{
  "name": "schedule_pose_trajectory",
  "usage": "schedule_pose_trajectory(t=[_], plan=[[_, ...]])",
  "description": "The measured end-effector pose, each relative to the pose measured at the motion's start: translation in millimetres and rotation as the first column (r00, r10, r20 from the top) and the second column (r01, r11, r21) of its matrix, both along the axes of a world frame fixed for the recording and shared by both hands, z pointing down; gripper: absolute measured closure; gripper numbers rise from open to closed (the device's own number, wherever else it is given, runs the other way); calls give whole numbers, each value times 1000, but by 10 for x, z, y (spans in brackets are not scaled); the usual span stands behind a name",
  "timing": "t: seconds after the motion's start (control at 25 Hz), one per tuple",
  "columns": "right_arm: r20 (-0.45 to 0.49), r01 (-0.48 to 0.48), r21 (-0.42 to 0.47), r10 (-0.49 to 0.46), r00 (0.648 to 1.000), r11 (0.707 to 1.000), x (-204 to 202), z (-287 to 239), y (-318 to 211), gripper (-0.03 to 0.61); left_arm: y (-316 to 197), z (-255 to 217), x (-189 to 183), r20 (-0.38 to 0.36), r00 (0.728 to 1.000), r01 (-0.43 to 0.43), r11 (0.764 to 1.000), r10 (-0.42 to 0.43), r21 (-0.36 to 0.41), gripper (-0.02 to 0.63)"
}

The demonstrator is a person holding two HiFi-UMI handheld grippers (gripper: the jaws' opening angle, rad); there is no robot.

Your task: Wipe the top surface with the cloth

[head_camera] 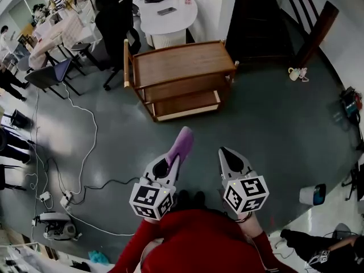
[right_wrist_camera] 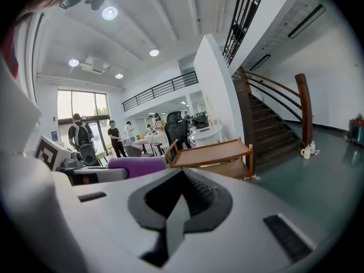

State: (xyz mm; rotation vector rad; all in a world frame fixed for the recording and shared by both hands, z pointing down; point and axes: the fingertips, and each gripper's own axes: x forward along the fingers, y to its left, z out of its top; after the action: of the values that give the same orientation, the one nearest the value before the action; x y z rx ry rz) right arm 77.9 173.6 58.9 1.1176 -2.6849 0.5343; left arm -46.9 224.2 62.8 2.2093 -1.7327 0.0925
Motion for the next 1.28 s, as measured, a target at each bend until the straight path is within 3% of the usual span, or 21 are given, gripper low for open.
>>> schedule_pose_trajectory(t=[0.28,0.52,0.88,1.12,1.28], plan=[[24,-18,-31,18,1000,999,54,61,-20,575,-72,92,15,-15,1000,-8,1000,8,-19,566],[48,-85,-60,88,995,995,421,108,-82,575,-192,77,263,-2,999,-45,999,45,-19,566],[64,-160,-87,166,984,983,697,129,-308,575,-855,-72,579,24,990,-136,990,136,24,566],[45,-174,-111,180,983,978,757,216,-822,575,-1490,5,739,5,987,-162,987,162,10,566],[41,-187,-89,192,981,978,713,122,-1424,575,-1951,52,613,-8,990,-144,990,144,-9,566]])
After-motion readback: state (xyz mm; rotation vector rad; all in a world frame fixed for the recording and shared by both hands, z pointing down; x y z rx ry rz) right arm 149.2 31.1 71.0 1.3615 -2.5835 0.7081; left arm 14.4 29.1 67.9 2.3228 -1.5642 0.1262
